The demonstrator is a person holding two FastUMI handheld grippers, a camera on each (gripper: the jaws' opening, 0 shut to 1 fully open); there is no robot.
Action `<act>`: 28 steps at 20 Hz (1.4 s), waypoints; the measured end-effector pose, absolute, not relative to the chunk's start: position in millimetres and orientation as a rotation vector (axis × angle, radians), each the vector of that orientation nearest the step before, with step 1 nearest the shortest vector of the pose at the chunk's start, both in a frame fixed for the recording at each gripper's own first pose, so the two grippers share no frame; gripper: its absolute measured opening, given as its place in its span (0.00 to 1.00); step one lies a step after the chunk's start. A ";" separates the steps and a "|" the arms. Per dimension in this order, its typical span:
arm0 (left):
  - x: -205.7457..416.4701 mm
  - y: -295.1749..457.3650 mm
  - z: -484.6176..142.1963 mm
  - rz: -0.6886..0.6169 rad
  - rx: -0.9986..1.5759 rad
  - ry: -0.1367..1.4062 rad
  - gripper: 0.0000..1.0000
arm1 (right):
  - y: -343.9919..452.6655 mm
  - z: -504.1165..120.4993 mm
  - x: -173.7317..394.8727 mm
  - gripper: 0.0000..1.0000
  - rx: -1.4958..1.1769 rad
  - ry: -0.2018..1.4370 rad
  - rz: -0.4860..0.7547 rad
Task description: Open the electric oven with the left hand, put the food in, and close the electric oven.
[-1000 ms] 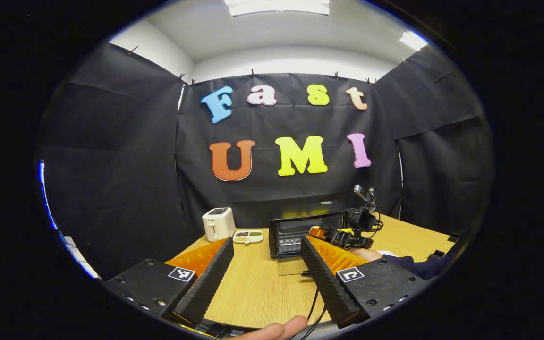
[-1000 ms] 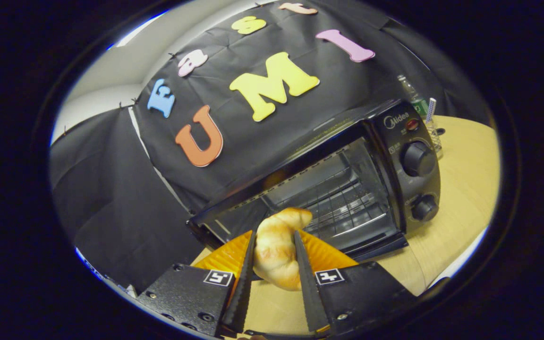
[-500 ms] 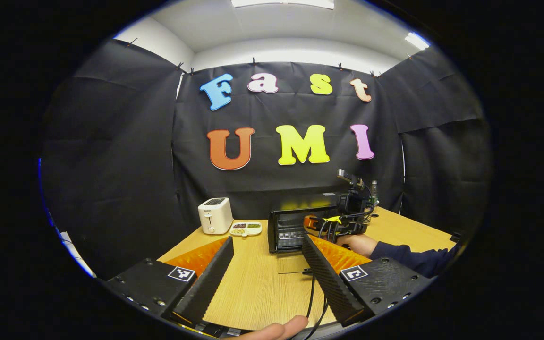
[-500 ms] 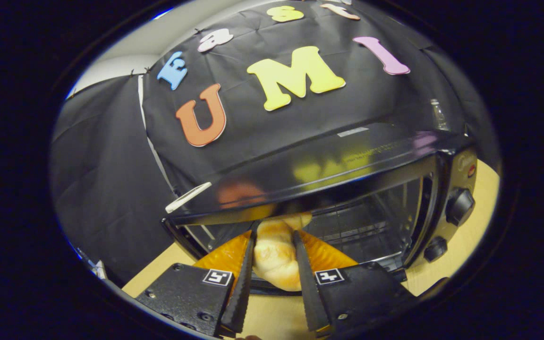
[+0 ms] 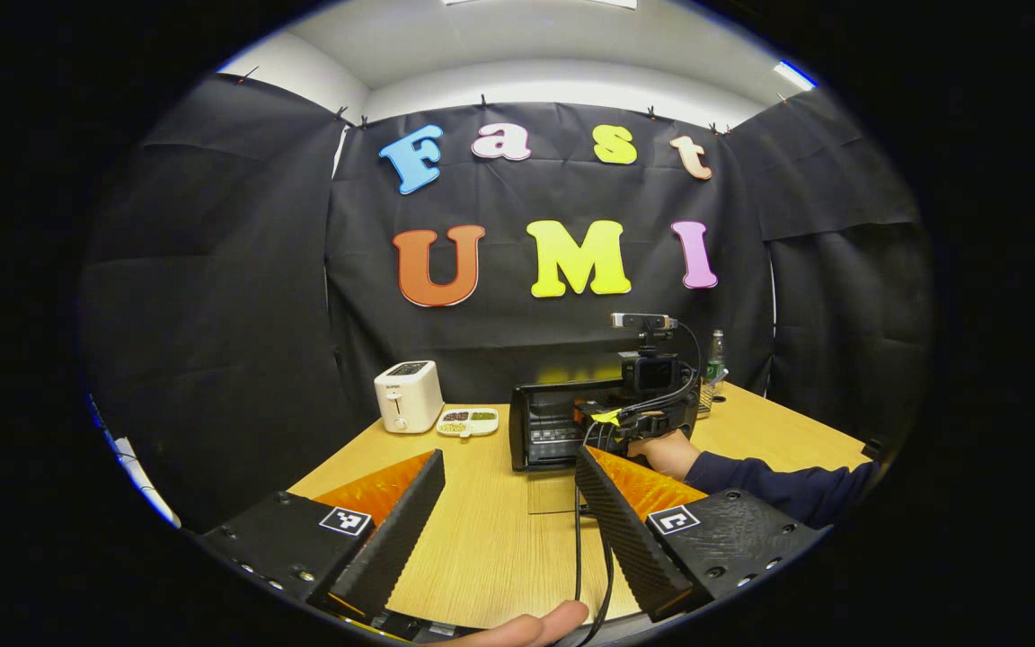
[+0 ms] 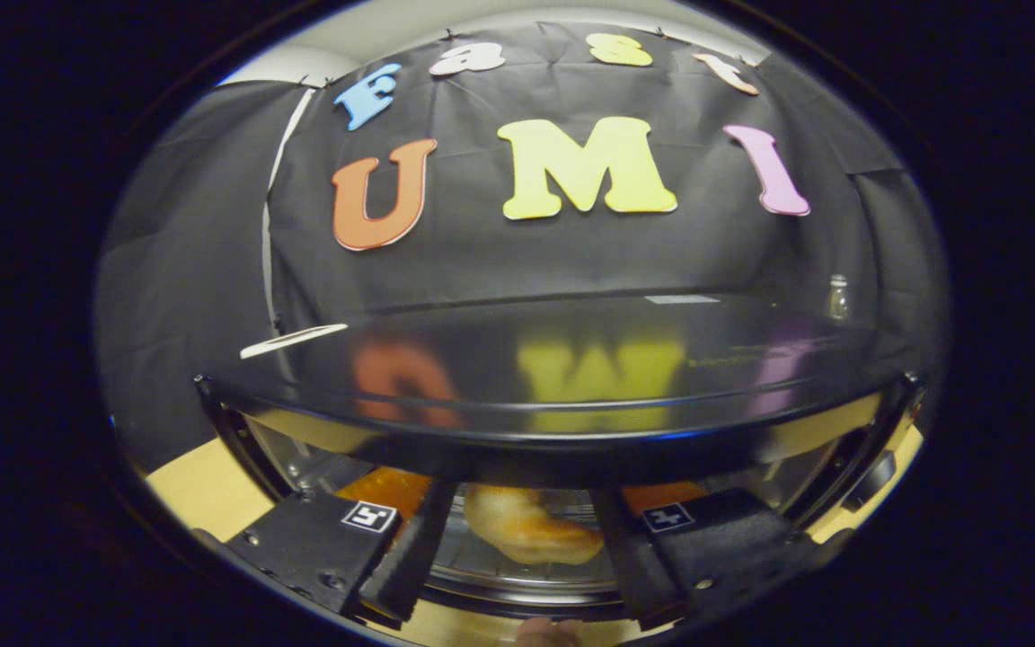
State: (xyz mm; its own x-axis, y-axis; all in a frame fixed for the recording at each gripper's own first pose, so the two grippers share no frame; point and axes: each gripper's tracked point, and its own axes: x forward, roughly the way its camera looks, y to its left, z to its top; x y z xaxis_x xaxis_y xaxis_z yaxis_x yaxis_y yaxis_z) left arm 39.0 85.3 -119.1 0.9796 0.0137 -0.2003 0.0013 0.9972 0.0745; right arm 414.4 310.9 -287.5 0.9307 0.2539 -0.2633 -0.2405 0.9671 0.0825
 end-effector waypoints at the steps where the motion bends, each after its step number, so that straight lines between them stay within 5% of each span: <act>1: 39.2 84.1 -119.1 0.006 0.078 0.203 0.96 | 308.3 -289.9 409.7 0.89 0.064 0.293 0.257; 3: 38.7 79.5 -117.9 0.005 0.078 0.202 0.96 | 300.9 -289.2 398.0 0.98 0.049 0.306 0.268; 14: 25.8 51.8 -120.1 0.000 0.031 0.242 0.96 | 278.2 -202.5 278.4 0.98 0.020 0.214 0.461; 24: 54.7 -2.1 -117.1 -0.121 -0.068 0.269 0.95 | 179.6 -85.8 153.2 0.97 -0.018 0.070 0.422; 25: 59.4 -4.3 -120.7 -0.126 -0.074 0.282 0.87 | 169.7 -74.2 142.9 0.97 -0.003 0.054 0.414; 26: 64.0 -8.0 -127.7 -0.134 -0.084 0.293 0.94 | 158.4 -65.8 135.0 0.97 0.013 0.047 0.397; 28: 71.6 -17.7 -145.9 -0.160 -0.106 0.337 0.93 | 134.1 -50.8 120.0 0.97 0.045 0.035 0.356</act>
